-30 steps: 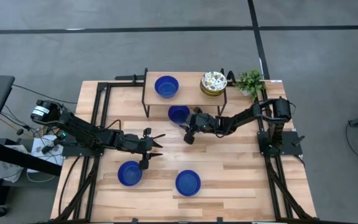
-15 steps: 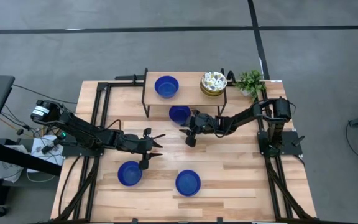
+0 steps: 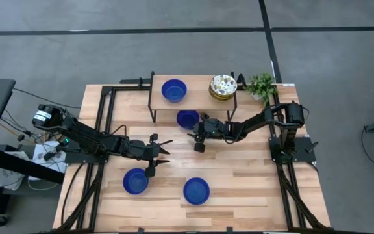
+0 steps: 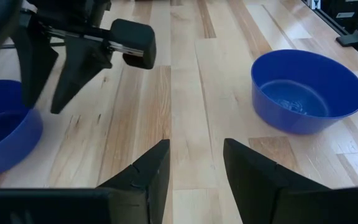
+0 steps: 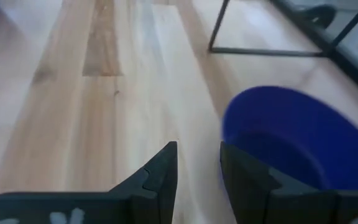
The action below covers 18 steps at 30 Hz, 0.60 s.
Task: Pick & Place Mini bowls
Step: Stack the blue bowl on the blue bowl on the shelf
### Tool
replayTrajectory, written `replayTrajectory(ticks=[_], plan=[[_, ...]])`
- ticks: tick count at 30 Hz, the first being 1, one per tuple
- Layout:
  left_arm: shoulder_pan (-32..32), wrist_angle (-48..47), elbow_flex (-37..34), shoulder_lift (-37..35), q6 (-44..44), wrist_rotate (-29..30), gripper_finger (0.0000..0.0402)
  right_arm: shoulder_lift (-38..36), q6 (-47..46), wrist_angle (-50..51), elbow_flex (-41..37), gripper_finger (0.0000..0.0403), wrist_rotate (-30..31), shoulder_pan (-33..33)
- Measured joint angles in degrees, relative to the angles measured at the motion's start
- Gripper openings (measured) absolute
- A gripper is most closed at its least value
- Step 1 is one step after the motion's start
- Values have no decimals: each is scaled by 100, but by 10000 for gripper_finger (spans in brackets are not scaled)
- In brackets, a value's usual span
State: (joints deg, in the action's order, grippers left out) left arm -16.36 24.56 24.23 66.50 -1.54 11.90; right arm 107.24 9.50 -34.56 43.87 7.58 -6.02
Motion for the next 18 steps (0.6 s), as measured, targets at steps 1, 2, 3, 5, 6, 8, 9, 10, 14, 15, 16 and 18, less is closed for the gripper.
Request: replayTrajectory(ticks=[1,2,3,5,6,8,9,10,14,15,16,18], plan=[[2,0,0,0,-2,0,149,0,68,-47,0,113,55,-2],[2,0,0,0,-2,0,149,0,123,-98,0,113,103,-2],[1,0,0,0,-1,0,149,0,150,-134,0,113,163,-2],[0,0,0,0,-2,0,149,0,152,-143,0,113,185,-17],[0,1,0,0,-2,0,149,0,154,-126,0,113,185,-35],[1,0,0,0,-2,0,149,0,159,-21,0,113,170,-66],[0,0,0,0,0,-2,149,0,168,74,0,113,155,-86],[0,0,0,0,0,-2,149,0,196,182,0,113,157,-94],[0,0,0,0,-2,0,149,-2,449,610,5,113,155,-131],[2,1,0,-1,0,-2,149,-2,451,683,0,113,155,-137],[2,2,0,0,0,0,149,-2,454,715,0,113,153,-152],[0,0,0,-2,0,0,149,-2,461,729,0,113,154,-162]])
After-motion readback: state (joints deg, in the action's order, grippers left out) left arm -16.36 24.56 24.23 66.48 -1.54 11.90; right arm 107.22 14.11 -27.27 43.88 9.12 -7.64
